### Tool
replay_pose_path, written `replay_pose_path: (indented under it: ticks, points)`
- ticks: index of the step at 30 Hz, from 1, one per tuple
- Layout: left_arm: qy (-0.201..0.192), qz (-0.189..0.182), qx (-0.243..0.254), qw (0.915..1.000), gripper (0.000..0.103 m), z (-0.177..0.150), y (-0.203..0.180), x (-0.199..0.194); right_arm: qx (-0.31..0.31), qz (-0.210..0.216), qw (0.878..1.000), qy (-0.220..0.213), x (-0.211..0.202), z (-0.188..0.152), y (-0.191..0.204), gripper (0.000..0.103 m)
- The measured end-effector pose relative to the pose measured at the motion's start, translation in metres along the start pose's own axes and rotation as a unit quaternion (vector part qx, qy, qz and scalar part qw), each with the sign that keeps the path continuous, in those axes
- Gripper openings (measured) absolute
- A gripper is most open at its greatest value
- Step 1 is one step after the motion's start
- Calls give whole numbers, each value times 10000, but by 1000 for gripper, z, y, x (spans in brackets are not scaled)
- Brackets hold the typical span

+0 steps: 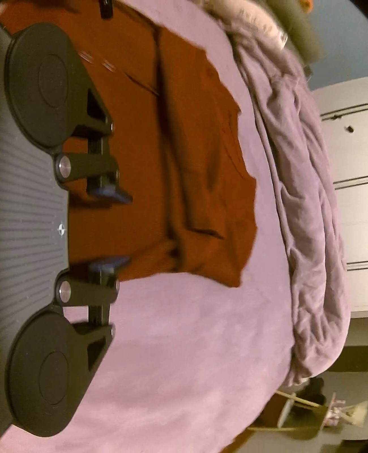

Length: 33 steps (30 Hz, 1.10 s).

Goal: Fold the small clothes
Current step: 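Move both open grippers to the cardigan's ribbed hem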

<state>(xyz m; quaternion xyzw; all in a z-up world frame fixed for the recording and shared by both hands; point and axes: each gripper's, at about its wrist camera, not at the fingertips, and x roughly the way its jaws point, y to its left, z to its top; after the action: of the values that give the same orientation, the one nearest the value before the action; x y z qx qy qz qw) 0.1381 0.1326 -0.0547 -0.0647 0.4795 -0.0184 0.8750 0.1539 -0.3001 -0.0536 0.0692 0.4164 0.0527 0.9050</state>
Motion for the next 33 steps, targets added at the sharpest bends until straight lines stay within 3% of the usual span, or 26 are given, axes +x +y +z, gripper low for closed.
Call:
replay_pose_path:
  ticks: [4,8,13,17,19,21,24,26,33]
  points:
    - [311,-170,-292,9989,87,-35,16,-18,416,235,9980,422,-38,-48,-13,67]
    - [262,-337,-291,9987,84,-52,19,-33,914,562,9923,626,-56,-81,-26,66]
    - [359,-518,-557,9965,71,-62,27,-42,1003,549,9906,753,-61,-97,-24,46]
    - [477,-752,-834,9925,61,-68,40,-45,1116,584,9879,909,-62,-104,-28,21]
    - [555,-904,-984,9895,56,-69,46,-46,1206,621,9863,940,-64,-108,-31,18]
    - [613,-896,-1030,9887,43,-71,52,-45,1288,640,9847,985,-66,-113,-35,10]
    - [689,-1062,-1235,9842,44,-72,62,-45,1531,764,9800,1018,-69,-118,-42,9]
    - [750,-1218,-1325,9808,54,-73,65,-46,1708,853,9761,1035,-70,-120,-48,9]
    - [841,-1446,-1580,9732,57,-74,75,-42,2156,1077,9640,1123,-64,-120,-59,13]
